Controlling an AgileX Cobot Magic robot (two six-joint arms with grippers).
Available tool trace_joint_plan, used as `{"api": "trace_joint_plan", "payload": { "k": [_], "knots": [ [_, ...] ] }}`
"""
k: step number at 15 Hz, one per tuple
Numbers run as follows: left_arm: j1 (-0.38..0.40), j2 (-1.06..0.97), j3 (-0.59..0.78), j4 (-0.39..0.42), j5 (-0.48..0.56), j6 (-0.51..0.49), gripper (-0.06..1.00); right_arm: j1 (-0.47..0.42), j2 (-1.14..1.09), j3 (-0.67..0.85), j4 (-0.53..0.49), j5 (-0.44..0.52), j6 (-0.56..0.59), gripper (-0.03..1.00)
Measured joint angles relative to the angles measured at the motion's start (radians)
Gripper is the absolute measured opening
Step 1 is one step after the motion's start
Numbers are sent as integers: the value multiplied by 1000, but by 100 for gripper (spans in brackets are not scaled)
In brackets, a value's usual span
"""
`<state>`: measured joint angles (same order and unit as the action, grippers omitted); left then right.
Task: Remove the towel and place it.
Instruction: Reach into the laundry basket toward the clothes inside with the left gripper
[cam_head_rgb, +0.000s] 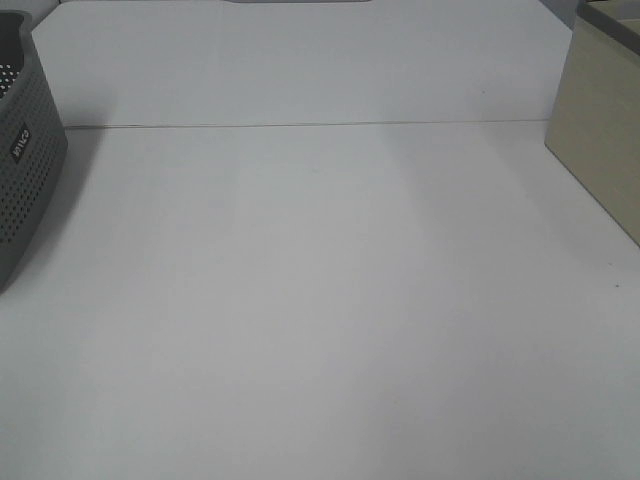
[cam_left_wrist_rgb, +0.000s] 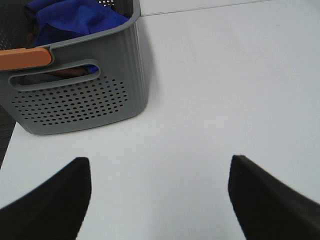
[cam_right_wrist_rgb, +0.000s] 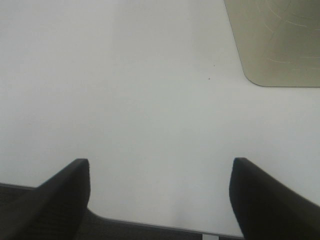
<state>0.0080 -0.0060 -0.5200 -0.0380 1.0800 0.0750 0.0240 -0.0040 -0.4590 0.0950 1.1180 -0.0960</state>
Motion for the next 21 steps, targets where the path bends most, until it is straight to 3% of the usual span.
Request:
{"api": "trace_joint_plan", "payload": {
  "k": [9,13,21],
  "knots": [
    [0,0,0,0,0,0,72,0,0,0,0,0,0,76],
    [0,0,0,-5,0,16,84,0,0,0,0,0,0,76],
    [0,0,0,-6,0,23,86,0,0,0,0,0,0,76]
  ]
}}
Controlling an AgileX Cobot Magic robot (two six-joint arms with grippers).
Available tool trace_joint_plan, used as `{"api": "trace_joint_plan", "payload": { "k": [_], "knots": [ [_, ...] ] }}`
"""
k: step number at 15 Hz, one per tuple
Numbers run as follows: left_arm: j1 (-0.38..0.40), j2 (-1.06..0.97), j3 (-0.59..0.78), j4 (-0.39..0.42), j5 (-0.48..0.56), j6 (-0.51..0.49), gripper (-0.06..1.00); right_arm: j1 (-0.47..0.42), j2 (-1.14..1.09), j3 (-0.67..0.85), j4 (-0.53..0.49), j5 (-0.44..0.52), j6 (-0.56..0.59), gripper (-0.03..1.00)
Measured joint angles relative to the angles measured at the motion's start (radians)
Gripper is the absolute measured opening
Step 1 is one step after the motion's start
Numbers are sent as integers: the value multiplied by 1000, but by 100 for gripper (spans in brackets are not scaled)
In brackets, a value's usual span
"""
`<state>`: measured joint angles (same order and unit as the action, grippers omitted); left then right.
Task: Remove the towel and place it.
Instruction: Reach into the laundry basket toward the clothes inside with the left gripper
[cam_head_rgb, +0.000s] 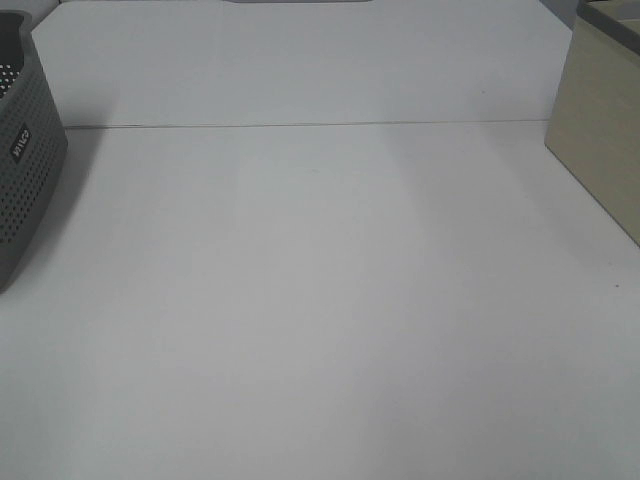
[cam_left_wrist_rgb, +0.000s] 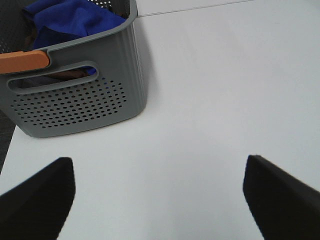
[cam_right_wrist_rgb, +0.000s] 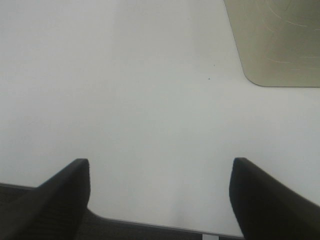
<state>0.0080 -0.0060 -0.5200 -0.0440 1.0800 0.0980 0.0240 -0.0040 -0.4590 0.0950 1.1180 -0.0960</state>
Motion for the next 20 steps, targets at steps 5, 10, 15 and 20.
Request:
{"api": "trace_joint_plan", "payload": {
  "k": [5,10,15,20],
  "knots": [
    [0,0,0,0,0,0,86,0,0,0,0,0,0,76],
    [0,0,0,-1,0,0,86,0,0,0,0,0,0,76],
    [0,209,-180,-15,33,128,86,0,0,0,0,0,0,76],
    [0,610,-455,2,86,411,86,0,0,0,0,0,0,76]
  ]
}}
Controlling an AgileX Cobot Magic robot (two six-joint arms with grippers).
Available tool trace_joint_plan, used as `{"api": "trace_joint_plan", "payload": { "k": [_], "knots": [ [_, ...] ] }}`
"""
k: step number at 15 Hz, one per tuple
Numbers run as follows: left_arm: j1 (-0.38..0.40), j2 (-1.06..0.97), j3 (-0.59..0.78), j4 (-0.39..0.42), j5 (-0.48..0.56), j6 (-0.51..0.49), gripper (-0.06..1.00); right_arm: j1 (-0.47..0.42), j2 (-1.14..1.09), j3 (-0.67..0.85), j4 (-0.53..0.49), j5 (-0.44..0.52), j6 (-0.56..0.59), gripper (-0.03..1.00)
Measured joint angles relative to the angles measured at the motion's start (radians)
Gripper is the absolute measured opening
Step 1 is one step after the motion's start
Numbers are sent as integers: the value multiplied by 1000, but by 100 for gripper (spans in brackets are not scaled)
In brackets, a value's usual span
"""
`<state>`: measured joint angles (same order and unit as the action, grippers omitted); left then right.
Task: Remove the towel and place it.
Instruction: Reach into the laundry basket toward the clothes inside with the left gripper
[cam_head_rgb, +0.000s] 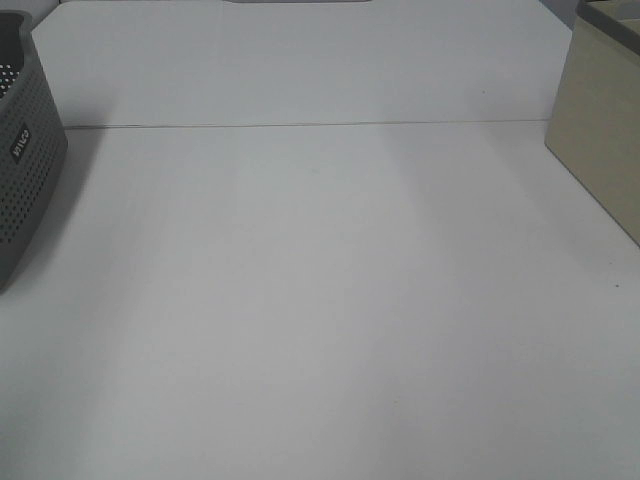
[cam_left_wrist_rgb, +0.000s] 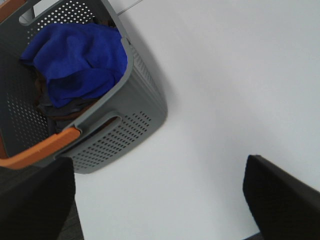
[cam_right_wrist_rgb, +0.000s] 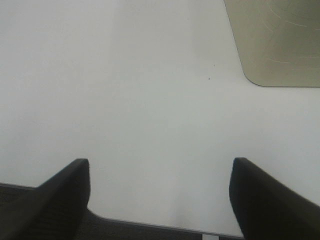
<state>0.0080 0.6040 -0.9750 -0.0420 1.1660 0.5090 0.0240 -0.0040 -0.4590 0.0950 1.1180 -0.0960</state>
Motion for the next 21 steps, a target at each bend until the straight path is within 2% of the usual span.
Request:
{"api": "trace_joint_plan", "payload": {
  "k": [2,3,5,8,12,14,17,20,21],
  "knots": [
    [0,141,-100,14,10,120,86,0,0,0,0,0,0,76],
    [0,250,-165,58,11,217,86,0,0,0,0,0,0,76],
    [0,371,-242,175,18,294,86,0,0,0,0,0,0,76],
    [0,548,-364,348,42,325,86,0,0,0,0,0,0,76],
    [0,712,-490,476,41,361,86,0,0,0,0,0,0,76],
    [7,809,-523,552,8,377,86,0,0,0,0,0,0,76],
    [92,946,-544,542,-73,398,86,0,0,0,0,0,0,76],
    [183,1080,-544,477,-135,475,86,0,0,0,0,0,0,76],
    [221,1159,-544,456,-204,529,86,0,0,0,0,0,0,76]
  ]
}}
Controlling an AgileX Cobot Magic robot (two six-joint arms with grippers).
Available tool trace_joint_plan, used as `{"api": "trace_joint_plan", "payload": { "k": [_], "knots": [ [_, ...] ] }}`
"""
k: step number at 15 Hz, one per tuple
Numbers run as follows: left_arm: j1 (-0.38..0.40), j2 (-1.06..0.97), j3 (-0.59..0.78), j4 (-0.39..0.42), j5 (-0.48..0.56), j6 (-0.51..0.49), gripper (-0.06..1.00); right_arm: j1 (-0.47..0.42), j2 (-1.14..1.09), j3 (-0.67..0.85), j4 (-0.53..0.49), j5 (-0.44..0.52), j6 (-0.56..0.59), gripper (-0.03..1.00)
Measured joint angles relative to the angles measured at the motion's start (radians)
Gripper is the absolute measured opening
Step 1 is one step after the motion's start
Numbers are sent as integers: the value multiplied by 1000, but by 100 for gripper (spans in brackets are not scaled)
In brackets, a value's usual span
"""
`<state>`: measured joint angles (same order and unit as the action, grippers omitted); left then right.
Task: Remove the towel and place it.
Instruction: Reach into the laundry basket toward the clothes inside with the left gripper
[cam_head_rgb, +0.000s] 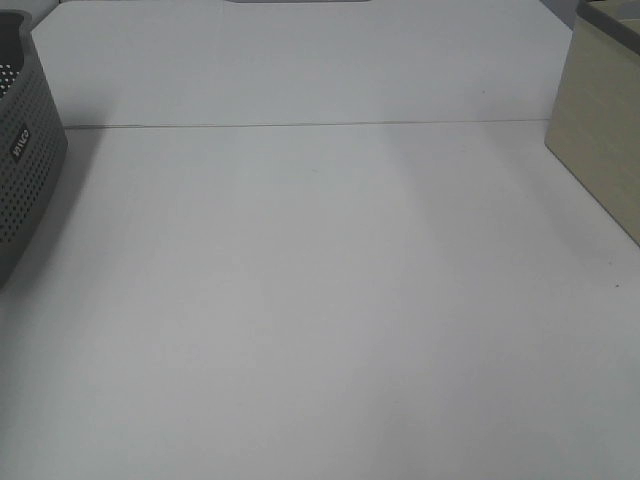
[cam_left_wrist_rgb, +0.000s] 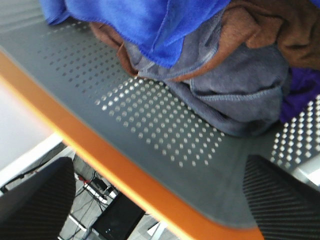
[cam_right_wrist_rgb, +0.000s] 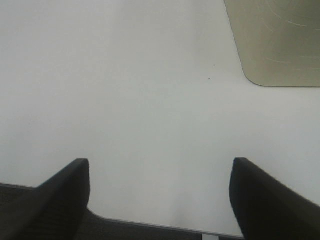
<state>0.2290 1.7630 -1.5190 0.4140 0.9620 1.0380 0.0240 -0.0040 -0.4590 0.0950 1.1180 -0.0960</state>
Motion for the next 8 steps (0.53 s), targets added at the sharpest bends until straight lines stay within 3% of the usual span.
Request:
{"api": "trace_joint_plan", "payload": {
  "k": [4,8],
  "knots": [
    [12,143,0,-3,-137,84,85,0,0,0,0,0,0,76],
    [12,271,-1,0,-279,93,85,0,0,0,0,0,0,76]
  ]
}}
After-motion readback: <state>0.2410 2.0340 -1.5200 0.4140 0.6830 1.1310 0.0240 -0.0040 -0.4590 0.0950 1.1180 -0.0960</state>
